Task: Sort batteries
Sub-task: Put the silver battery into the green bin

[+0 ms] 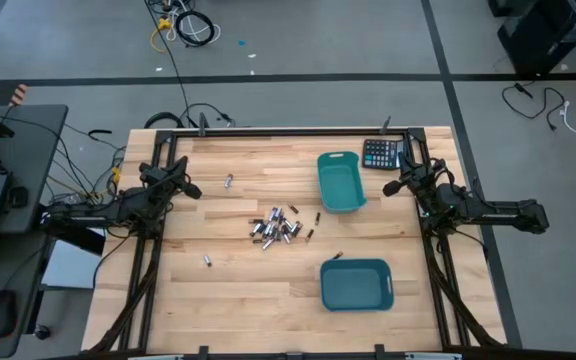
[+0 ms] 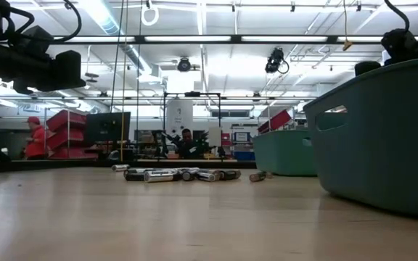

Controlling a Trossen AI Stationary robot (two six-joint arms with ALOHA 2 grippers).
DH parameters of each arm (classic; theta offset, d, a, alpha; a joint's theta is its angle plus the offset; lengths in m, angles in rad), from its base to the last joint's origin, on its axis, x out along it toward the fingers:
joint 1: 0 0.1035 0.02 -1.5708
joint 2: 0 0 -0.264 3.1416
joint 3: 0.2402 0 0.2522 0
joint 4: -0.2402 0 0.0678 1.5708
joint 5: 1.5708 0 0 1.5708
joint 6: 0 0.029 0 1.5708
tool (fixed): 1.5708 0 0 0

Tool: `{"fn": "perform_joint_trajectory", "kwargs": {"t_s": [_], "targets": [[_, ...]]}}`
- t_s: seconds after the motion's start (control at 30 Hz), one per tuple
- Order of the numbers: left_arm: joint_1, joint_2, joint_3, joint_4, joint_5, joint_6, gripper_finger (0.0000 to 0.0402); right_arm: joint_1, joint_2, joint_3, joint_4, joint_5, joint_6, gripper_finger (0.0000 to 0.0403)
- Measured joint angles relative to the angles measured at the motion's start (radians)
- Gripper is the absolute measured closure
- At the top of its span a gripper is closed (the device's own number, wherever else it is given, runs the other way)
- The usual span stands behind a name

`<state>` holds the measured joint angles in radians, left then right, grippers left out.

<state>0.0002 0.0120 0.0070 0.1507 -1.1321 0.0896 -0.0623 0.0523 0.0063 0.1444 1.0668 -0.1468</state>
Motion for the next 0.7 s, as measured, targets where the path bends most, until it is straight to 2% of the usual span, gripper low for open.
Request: {"fn": "perform_joint_trajectory", "kwargs": {"t_s": [0.1, 0.17, 0.23, 0.3, 0.37, 0.43, 0.53, 0.7], "targets": [[0.000, 0.000, 0.000, -0.003, 0.011, -0.100, 0.0393, 0.003, 0.000, 0.000, 0.015, -0.110, 0.288, 0.0402], [0.000, 0.000, 0.000, 0.020, 0.093, -0.159, 0.0393, 0.003, 0.000, 0.000, 0.054, -0.137, 0.382, 0.0402], [0.000, 0.000, 0.000, 0.054, 0.283, -0.175, 0.0393, 0.002, 0.000, 0.000, 0.106, -0.140, 0.381, 0.0402], [0.000, 0.001, 0.000, 0.092, 0.516, -0.162, 0.0393, 0.002, 0.000, 0.000, 0.151, -0.201, 0.333, 0.0402], [-0.001, 0.001, 0.000, 0.121, 0.707, -0.138, 0.0393, 0.006, 0.000, 0.000, 0.170, -0.358, 0.258, 0.0402], [-0.001, 0.001, 0.000, 0.133, 0.822, -0.116, 0.0393, 0.011, 0.000, 0.000, 0.191, -0.530, 0.212, 0.0402], [0.000, 0.001, 0.000, 0.162, 0.904, -0.153, 0.0393, 0.026, 0.000, 0.000, 0.244, -0.670, 0.183, 0.0402], [0.000, 0.024, 0.000, 0.192, 0.923, -0.181, 0.0393, 0.052, 0.011, 0.000, 0.298, -0.684, 0.137, 0.0402]]}}
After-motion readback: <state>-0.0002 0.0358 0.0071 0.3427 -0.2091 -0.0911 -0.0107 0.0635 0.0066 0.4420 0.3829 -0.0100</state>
